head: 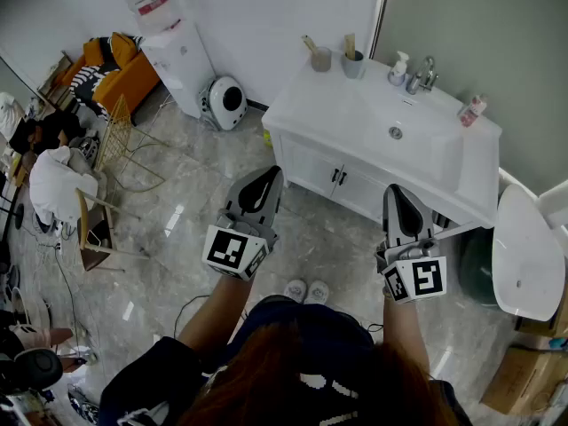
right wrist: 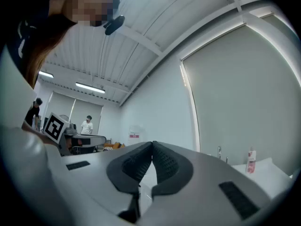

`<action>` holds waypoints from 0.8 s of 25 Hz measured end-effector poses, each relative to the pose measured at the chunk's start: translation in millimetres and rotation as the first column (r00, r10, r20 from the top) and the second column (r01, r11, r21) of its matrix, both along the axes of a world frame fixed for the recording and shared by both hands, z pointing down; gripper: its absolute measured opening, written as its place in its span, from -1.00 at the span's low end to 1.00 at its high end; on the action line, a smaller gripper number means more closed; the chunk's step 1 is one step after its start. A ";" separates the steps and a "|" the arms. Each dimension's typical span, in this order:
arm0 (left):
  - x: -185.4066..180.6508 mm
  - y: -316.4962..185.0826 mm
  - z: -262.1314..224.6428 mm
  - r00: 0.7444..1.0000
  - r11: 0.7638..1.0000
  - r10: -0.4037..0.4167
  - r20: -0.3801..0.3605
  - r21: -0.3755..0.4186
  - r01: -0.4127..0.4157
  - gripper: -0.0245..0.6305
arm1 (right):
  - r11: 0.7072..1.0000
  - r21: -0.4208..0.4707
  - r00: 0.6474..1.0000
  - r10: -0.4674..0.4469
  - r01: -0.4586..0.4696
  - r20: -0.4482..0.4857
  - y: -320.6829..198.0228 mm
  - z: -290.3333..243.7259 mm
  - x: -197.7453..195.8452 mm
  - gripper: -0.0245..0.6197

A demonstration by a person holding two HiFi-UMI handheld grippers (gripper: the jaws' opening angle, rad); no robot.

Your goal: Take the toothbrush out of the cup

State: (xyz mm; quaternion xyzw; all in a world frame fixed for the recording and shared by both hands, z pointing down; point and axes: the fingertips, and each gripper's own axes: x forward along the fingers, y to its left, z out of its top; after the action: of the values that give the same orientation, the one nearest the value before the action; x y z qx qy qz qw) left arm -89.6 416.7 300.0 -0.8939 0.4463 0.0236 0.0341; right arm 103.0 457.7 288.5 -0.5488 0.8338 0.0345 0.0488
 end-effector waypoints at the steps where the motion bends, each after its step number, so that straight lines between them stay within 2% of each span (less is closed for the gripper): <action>1: 0.2 -0.8 -0.3 1.000 1.000 -0.001 0.000 0.001 0.001 -0.85 | 1.000 0.000 1.000 0.002 -0.002 0.001 -1.0 -0.3 1.1 -0.88; 8: 4.6 -9.8 -0.8 1.000 1.000 -0.007 -0.005 -0.002 0.007 -0.85 | 1.000 -0.022 0.999 0.021 -0.020 0.025 -13.8 2.8 13.2 -0.88; 14: 14.7 -14.8 1.1 1.000 1.000 -0.004 -0.009 -0.014 0.004 -0.85 | 0.999 -0.034 0.999 -0.023 0.025 0.039 -22.5 5.7 17.7 -0.47; 15: 16.1 -16.3 1.7 1.000 1.000 -0.007 -0.009 -0.017 0.007 -0.82 | 0.999 -0.037 0.999 -0.031 0.033 0.039 -24.3 6.4 18.5 -0.39; 17: 18.7 -20.0 2.6 1.000 0.999 -0.019 -0.008 -0.026 0.019 -0.53 | 0.998 -0.045 0.998 -0.043 0.045 0.039 -28.0 8.2 21.2 -0.26; 20: 21.0 -25.0 3.3 0.999 0.999 -0.045 -0.002 -0.029 0.045 -0.42 | 0.997 -0.051 0.998 -0.057 0.059 0.040 -33.1 10.9 26.2 -0.15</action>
State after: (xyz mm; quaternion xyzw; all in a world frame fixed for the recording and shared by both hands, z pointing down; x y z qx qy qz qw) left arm -68.6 391.8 303.3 -0.8840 0.4667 0.0176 0.0212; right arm 129.3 424.6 299.4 -0.5261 0.8489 0.0006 0.0515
